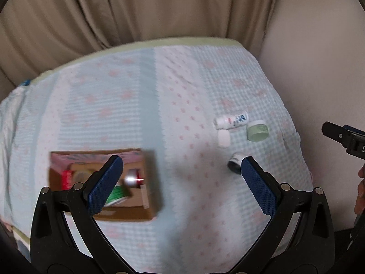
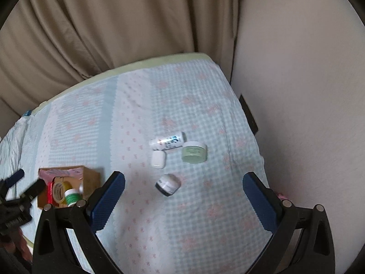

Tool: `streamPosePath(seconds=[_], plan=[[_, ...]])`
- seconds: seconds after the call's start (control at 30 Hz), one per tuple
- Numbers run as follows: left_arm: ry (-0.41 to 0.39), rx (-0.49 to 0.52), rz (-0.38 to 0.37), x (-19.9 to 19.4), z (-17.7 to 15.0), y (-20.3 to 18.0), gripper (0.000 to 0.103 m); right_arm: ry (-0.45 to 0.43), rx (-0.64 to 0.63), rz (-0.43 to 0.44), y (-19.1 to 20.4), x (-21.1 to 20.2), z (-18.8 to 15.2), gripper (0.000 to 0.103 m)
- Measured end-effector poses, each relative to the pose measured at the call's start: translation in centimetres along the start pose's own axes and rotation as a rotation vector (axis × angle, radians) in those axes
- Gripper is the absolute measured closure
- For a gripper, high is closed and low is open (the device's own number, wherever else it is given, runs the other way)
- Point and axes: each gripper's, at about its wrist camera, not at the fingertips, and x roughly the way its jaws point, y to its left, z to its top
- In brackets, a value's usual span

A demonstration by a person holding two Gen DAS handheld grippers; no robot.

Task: Organize rigid objects
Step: 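Lift both grippers away from the box toward the remaining items, then grasp the small white case with the left gripper while the right grasps the pale green jar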

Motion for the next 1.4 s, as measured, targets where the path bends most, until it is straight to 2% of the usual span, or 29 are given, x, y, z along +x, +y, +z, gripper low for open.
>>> streamPosePath(seconds=[0.23, 0.47, 0.73, 0.8, 0.87, 1.03, 1.1, 1.17, 1.2, 1.23, 1.4], plan=[[0.107, 0.007, -0.071, 11.0, 1.0, -4.4, 0.0, 0.137, 0.068, 0.022, -3.7, 8.8, 1.4, 0.0], [0.176, 0.034, -0.1, 20.9, 0.8, -7.5, 0.001, 0.211, 0.094, 0.039, -5.4, 16.7, 2.5, 0.0], [0.216, 0.056, -0.105, 28.6, 0.1, -9.4, 0.012, 0.278, 0.088, 0.063, -5.2, 25.5, 3.1, 0.0], [0.225, 0.049, -0.111, 30.2, 0.0, -9.7, 0.014, 0.298, 0.088, 0.057, -5.2, 27.1, 3.0, 0.005], [0.234, 0.048, -0.109, 31.4, -0.2, -10.0, 0.02, 0.32, 0.096, 0.059, -5.3, 28.3, 2.9, 0.006], [0.199, 0.072, -0.07, 31.9, -0.5, -10.9, 0.022, 0.351, 0.106, 0.056, -5.3, 30.4, 2.4, 0.01], [0.19, 0.082, -0.05, 32.0, -0.6, -11.1, 0.03, 0.359, 0.108, 0.056, -5.2, 30.9, 2.3, 0.019], [0.181, 0.093, -0.051, 31.7, -0.7, -11.1, 0.05, 0.378, 0.111, 0.06, -5.2, 31.3, 2.1, 0.029], [0.18, 0.096, -0.063, 31.5, -0.6, -11.1, 0.055, 0.379, 0.114, 0.078, -5.1, 31.4, 2.1, 0.037], [0.179, 0.099, -0.067, 31.4, -0.6, -11.1, 0.061, 0.378, 0.116, 0.093, -5.1, 31.4, 2.1, 0.037], [0.17, 0.097, -0.07, 31.3, -0.6, -11.1, 0.061, 0.368, 0.088, 0.062, -4.5, 31.4, 1.7, 0.037]])
